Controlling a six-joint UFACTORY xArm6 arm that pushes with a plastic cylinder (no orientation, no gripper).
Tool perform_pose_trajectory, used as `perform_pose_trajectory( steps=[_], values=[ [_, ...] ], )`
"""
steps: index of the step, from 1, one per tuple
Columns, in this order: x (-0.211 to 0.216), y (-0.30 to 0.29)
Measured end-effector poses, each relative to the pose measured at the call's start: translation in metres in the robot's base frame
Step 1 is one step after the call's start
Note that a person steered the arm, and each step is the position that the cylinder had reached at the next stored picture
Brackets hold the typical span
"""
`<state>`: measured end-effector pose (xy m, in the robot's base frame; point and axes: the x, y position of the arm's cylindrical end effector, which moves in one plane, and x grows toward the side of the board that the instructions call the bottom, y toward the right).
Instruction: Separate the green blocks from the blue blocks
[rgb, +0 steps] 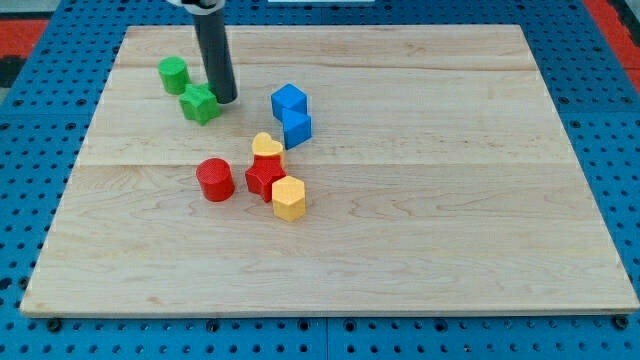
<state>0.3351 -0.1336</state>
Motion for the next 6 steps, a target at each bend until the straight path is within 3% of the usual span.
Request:
perform_pose_trajectory(
  steps=[1,2,3,5,6],
  values=[
    [-0.024,-0.001],
    [0.009,0.039],
    [0.031,-0.005],
    [0.003,-0.017],
    [0.020,0.024]
  ],
)
